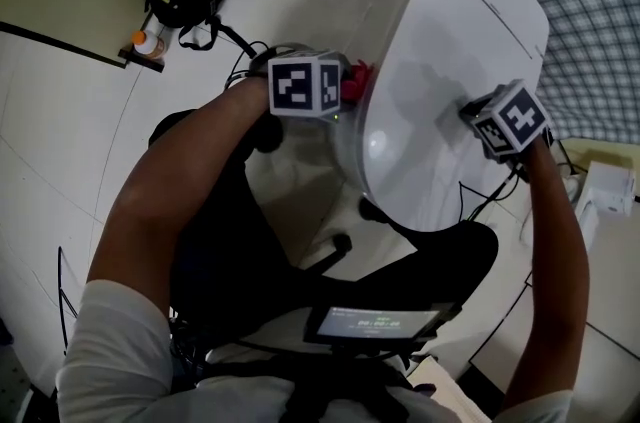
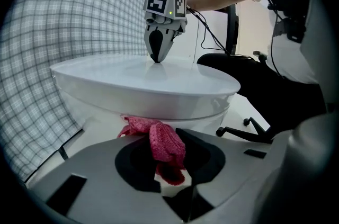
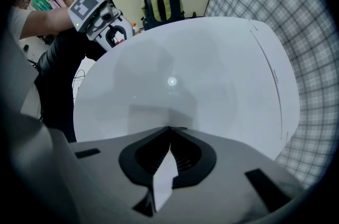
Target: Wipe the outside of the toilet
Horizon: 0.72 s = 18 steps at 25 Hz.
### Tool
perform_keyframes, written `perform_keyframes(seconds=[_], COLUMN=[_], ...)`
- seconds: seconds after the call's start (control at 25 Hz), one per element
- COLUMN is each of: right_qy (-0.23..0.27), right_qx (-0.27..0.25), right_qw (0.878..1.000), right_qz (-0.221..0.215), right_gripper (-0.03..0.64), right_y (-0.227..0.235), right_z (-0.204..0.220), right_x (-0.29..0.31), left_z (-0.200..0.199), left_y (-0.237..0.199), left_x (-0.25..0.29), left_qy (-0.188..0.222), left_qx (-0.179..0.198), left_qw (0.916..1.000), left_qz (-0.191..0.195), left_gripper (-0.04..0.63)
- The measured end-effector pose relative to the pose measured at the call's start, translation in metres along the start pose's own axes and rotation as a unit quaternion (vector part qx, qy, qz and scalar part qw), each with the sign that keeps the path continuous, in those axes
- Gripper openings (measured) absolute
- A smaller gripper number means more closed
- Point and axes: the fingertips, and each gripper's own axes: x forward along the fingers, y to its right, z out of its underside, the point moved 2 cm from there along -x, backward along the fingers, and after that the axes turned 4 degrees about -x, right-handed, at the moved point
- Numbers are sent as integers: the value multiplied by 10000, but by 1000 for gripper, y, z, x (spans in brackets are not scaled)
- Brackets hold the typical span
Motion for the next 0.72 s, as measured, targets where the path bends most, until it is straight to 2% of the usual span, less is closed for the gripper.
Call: perform_keyframes(seconds=[0.12, 0.32, 0.72], right_qy=[-2, 5, 42], right_qx=[29, 73, 160], right_qw=[10000, 10000, 9997], right_qz=[-26, -66, -174], right_gripper=[9, 9, 9], right_y=[0, 0, 1], right_z=[0, -1, 0], right_x=[0, -1, -3], left_z=[0, -5, 1], left_y=[12, 34, 77], left_x=[-1, -1, 6], left_qy=[-19, -10, 6], left_qx=[23, 309, 282], left_qw=[9998, 9987, 9927], left_qz=[188, 408, 1176], left_gripper=[78, 78, 78])
